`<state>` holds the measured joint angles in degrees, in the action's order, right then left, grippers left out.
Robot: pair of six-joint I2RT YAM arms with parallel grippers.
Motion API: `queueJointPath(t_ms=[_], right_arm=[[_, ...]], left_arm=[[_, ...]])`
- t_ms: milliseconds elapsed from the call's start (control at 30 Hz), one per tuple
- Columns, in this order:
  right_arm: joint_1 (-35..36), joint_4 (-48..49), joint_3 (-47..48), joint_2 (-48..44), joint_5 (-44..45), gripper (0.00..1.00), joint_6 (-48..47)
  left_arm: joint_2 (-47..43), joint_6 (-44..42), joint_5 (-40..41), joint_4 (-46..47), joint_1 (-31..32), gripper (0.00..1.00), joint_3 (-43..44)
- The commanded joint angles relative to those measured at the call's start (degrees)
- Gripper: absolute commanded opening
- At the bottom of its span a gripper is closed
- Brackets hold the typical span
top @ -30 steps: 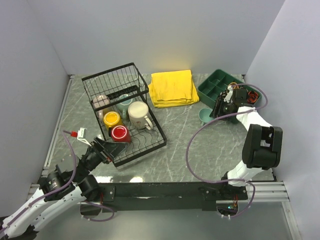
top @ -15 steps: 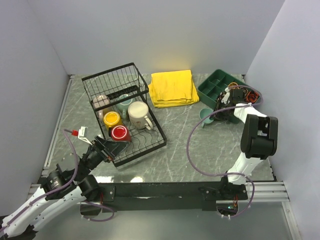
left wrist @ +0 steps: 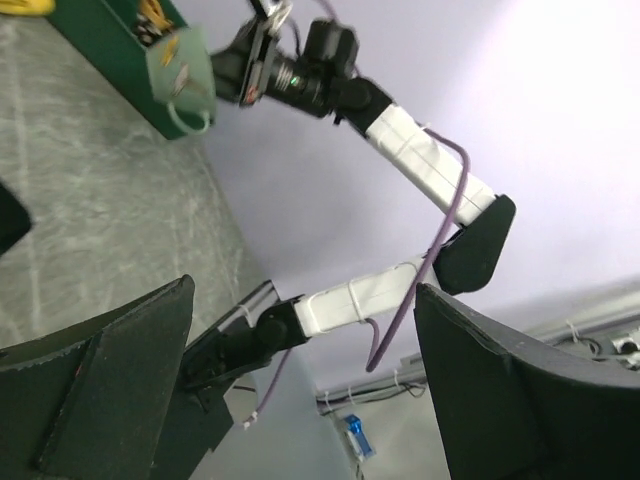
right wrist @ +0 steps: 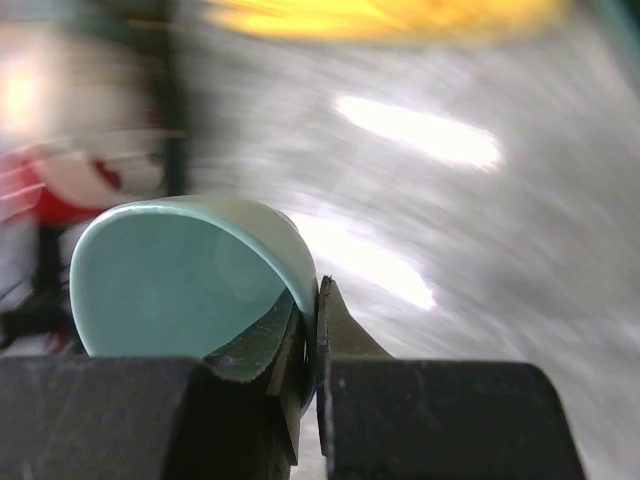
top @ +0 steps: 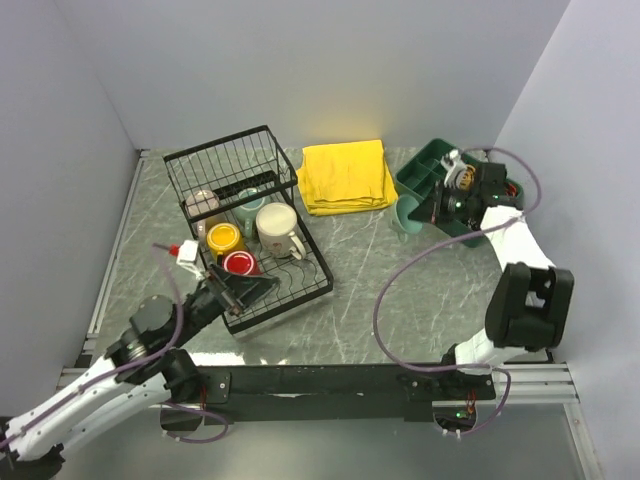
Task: Load the cups into the dish rack
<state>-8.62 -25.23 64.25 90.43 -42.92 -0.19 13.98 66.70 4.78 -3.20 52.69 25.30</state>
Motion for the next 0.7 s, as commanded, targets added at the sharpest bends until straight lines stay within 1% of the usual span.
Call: queueJointPath(t_ms=[0, 33, 67, 100, 133, 167, 200, 233, 267, 300, 333, 367, 400, 467, 600, 667], right_arm=[[0.5, -0.1, 6.9, -8.1, -28.6, 0.0, -2.6], [0.8, 4.0, 7.1, -8.8, -30.5, 0.0, 2.7], [1.1, 6.7, 6.9, -9.4, -31.7, 0.0, 5.6], [2.1, 10.0, 6.6, -11.3, -33.7, 0.0, 8.8], [2.6, 18.6, 4.9, -12.4, -34.2, 0.0, 16.5], [3.3, 23.7, 3.8, -13.4, -34.4, 0.0, 20.8], [4.0, 29.2, 2.6, -15.7, -35.0, 0.0, 25.5], [5.1, 39.7, 0.4, -16.7, -35.2, 0.0, 34.0], [5.8, 43.9, -0.3, -17.6, -35.1, 0.0, 37.7], [6.4, 47.2, -0.9, -18.9, -35.0, 0.0, 40.7], [7.9, 50.5, -0.8, -19.4, -35.2, 0.0, 44.2], [8.4, 50.7, -0.6, -19.9, -35.0, 0.0, 45.1], [9.8, 50.7, -0.5, -20.6, -34.8, 0.0, 45.9], [12.7, 51.6, -0.7, -21.8, -34.4, 0.0, 46.8], [17.1, 60.5, -3.3, -23.6, -34.0, 0.0, 53.6], [18.2, 60.0, -3.3, -24.2, -34.2, 0.0, 53.7]], left_arm=[[11.9, -1.2, -10.7, 18.8, -0.1, 0.96, 1.1], [14.3, -1.8, -12.1, 23.3, -0.1, 0.96, 1.7], [16.8, -2.5, -13.8, 26.2, -0.2, 0.96, 3.2], [21.7, -4.5, -15.4, 28.5, -0.1, 0.96, 4.0], [24.1, -5.6, -18.0, 30.2, -0.1, 0.96, 5.2], [26.5, -6.7, -19.1, 32.5, -0.2, 0.96, 8.1], [31.2, -9.1, -20.2, 33.3, -0.2, 0.96, 9.8], [33.4, -10.2, -22.5, 34.0, -0.1, 0.97, 11.5], [35.4, -10.9, -23.1, 35.0, -0.1, 0.97, 14.5], [39.1, -11.8, -24.1, 36.1, -0.2, 0.97, 15.8], [40.8, -12.1, -24.9, 36.9, -0.1, 0.98, 17.0], [42.3, -12.1, -25.1, 37.3, -0.1, 0.97, 18.9], [45.0, -12.6, -25.2, 37.7, -0.1, 0.98, 19.7], [47.3, -13.2, -25.8, 38.9, -0.1, 0.98, 20.8], [51.7, -13.2, -27.0, 44.2, -0.2, 0.99, 21.4], [52.6, -13.5, -27.6, 45.6, -0.1, 0.96, 22.0]])
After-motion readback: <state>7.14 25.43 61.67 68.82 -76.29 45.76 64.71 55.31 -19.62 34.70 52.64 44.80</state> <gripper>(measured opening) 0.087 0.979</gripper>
